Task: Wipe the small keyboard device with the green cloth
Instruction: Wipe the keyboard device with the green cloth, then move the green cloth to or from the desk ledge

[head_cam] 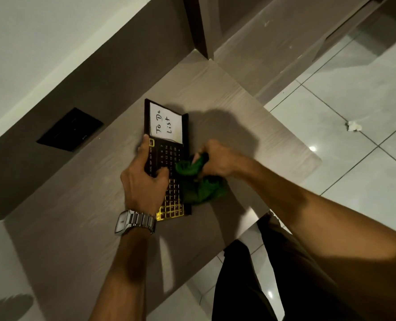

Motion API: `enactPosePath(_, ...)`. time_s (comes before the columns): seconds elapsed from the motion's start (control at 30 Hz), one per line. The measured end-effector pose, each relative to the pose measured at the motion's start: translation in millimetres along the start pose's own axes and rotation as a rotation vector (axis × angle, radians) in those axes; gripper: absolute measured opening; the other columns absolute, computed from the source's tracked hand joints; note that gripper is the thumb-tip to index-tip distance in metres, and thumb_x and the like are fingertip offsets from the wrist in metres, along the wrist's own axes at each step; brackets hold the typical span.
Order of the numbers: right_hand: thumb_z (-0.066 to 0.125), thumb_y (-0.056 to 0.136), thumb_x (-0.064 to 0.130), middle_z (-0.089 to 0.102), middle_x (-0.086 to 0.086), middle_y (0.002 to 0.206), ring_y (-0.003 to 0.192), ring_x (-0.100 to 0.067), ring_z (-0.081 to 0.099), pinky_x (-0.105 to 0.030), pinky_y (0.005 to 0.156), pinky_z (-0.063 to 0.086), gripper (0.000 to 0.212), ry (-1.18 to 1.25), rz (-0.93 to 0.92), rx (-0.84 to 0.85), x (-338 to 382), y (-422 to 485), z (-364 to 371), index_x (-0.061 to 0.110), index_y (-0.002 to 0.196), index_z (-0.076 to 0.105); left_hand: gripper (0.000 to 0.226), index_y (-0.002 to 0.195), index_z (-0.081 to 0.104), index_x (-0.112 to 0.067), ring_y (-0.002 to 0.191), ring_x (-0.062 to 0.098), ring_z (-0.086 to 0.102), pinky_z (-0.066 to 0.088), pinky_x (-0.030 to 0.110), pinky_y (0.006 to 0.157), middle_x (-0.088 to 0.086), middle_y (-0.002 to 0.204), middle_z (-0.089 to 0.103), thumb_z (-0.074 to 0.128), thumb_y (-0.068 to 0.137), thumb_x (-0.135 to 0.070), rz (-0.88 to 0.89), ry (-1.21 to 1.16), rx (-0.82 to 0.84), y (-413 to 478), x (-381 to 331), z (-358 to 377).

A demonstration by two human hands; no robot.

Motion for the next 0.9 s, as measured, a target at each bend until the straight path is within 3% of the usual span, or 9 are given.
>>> enactPosePath(0.13,0.088,0.069,0.019,0.075,-0.012,0.107,0.098,-0.026,0.072,-0.047,0.087,0.061,0.041,0.146,0.066,0.08,1,-1,-15,0.013,0.107,0.071,0.079,0.149,0.026,-0.026,0.069,-0.002,0.056,0.041,0.003,0.05,0.005,0.119,0.064,0.065,0.081,-0.011,-0.013,-0.021,0.041,-7,1,4)
enactPosePath(0.27,0.084,0.076,0.024,0.069,-0.01,0.114,0.101,-0.022,0.069,-0.039,0.085,0.061,0.052,0.28,0.054,-0.359,2,5,-52,0.01,0.121,0.062,0.072,0.146,0.031,-0.021,0.094,0.014,0.063,0.045,0.009,0.065,0.008,0.13,0.058,0.065,0.083,-0.012,0.021,-0.059,0.021,-7,-11,2)
enactPosePath(0.4,0.082,0.077,0.016,0.071,-0.012,0.114,0.1,-0.024,0.07,-0.045,0.087,0.061,0.043,0.12,-0.01,0.135,14,3,-19,0.014,0.117,0.064,0.067,0.141,0.038,-0.011,0.099,0.009,0.055,0.042,-0.003,0.068,-0.002,0.127,0.055,0.067,0.08,-0.005,0.052,-0.023,-0.029,-7,-13,-12)
enactPosePath(0.47,0.083,0.076,0.016,0.071,-0.012,0.115,0.102,-0.028,0.07,-0.049,0.089,0.059,0.044,0.116,-0.025,0.194,6,-2,-16,0.015,0.116,0.067,0.067,0.142,0.038,-0.017,0.102,0.008,0.052,0.044,0.012,0.082,-0.002,0.129,0.056,0.066,0.081,-0.009,-0.023,-0.016,-0.008,-15,-14,-20)
enactPosePath(0.63,0.083,0.073,0.007,0.074,-0.016,0.113,0.105,-0.028,0.071,-0.047,0.094,0.058,0.045,0.513,-0.004,-0.07,-12,-6,-75,0.008,0.116,0.07,0.07,0.145,0.032,-0.021,0.119,0.03,0.052,0.046,0.055,0.094,0.008,0.143,0.046,0.06,0.082,-0.035,-0.074,0.022,0.005,-11,-30,-21)
enactPosePath(0.67,0.083,0.073,0.006,0.075,-0.016,0.112,0.104,-0.028,0.072,-0.046,0.095,0.058,0.043,0.556,0.009,-0.18,-25,2,-142,0.007,0.115,0.071,0.07,0.145,0.031,-0.021,0.129,0.034,0.045,0.039,0.062,0.1,0.01,0.149,0.041,0.062,0.083,-0.032,-0.024,0.025,-0.056,26,-62,4)
enactPosePath(0.7,0.082,0.073,0.006,0.075,-0.017,0.11,0.103,-0.03,0.073,-0.045,0.094,0.058,0.042,0.57,-0.019,-0.269,-33,5,-203,0.005,0.114,0.071,0.071,0.145,0.031,-0.02,0.135,0.034,0.038,0.032,0.063,0.105,0.011,0.151,0.037,0.063,0.083,-0.031,-0.037,-0.026,-0.108,63,-100,25)
enactPosePath(0.77,0.081,0.074,0.006,0.076,-0.017,0.109,0.101,-0.029,0.073,-0.042,0.09,0.06,0.04,0.631,-0.026,-0.295,-40,9,-218,0.004,0.113,0.071,0.071,0.144,0.034,-0.016,0.14,0.03,0.031,0.024,0.055,0.112,0.013,0.151,0.037,0.06,0.08,-0.032,-0.015,0.004,-0.164,71,-114,20)
enactPosePath(0.9,0.075,0.081,0.01,0.073,-0.011,0.109,0.099,-0.023,0.072,-0.034,0.08,0.063,0.034,0.684,-0.067,-0.407,-51,18,-221,0.012,0.114,0.07,0.067,0.14,0.04,-0.008,0.141,0.027,0.03,0.034,0.054,0.11,0.016,0.147,0.041,0.065,0.081,-0.024,0.269,0.1,-0.151,75,-126,34)
Point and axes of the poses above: each hand's wrist, its own y-axis towards the middle knuckle, its own z-axis out of the palm, x = y × z, the point moved 4 cm from there along y, towards the middle knuckle
